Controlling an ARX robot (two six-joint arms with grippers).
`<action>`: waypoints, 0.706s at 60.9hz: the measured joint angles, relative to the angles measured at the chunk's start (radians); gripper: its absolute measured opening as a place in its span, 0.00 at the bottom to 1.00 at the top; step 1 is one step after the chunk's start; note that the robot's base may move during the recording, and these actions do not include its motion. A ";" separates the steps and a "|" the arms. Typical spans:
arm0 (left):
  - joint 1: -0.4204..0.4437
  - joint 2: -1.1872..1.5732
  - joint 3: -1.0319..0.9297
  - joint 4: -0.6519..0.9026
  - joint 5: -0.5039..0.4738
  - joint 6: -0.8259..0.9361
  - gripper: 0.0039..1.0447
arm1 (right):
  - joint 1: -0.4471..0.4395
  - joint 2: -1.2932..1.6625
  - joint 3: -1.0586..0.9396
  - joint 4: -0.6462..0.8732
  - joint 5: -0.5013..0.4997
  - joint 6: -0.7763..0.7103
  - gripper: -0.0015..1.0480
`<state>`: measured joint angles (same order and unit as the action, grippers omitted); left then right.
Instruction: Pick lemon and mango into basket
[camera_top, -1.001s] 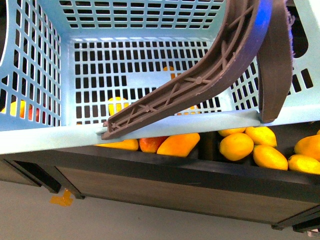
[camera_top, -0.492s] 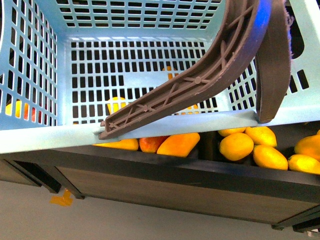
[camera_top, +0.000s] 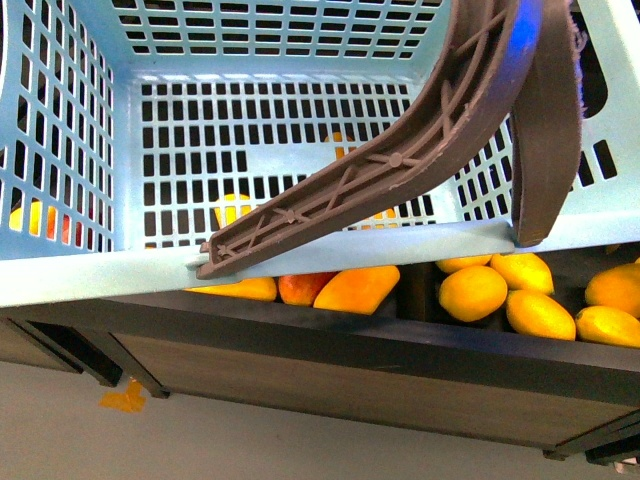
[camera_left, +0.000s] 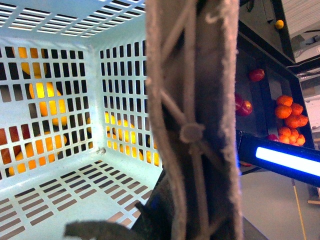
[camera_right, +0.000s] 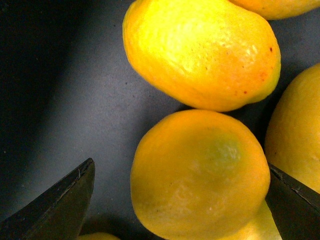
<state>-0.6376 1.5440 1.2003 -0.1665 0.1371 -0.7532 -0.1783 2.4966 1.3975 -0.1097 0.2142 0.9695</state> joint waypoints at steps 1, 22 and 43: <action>0.000 0.000 0.000 0.000 0.000 0.000 0.04 | -0.001 0.003 0.003 -0.001 0.000 0.000 0.92; 0.000 0.000 0.000 0.000 0.001 0.000 0.04 | -0.002 0.042 0.026 0.021 -0.019 -0.046 0.64; 0.000 0.000 0.000 0.000 0.000 0.000 0.04 | -0.003 -0.025 -0.078 0.098 -0.043 -0.122 0.61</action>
<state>-0.6376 1.5440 1.2003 -0.1665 0.1375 -0.7528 -0.1810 2.4718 1.3193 -0.0116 0.1707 0.8478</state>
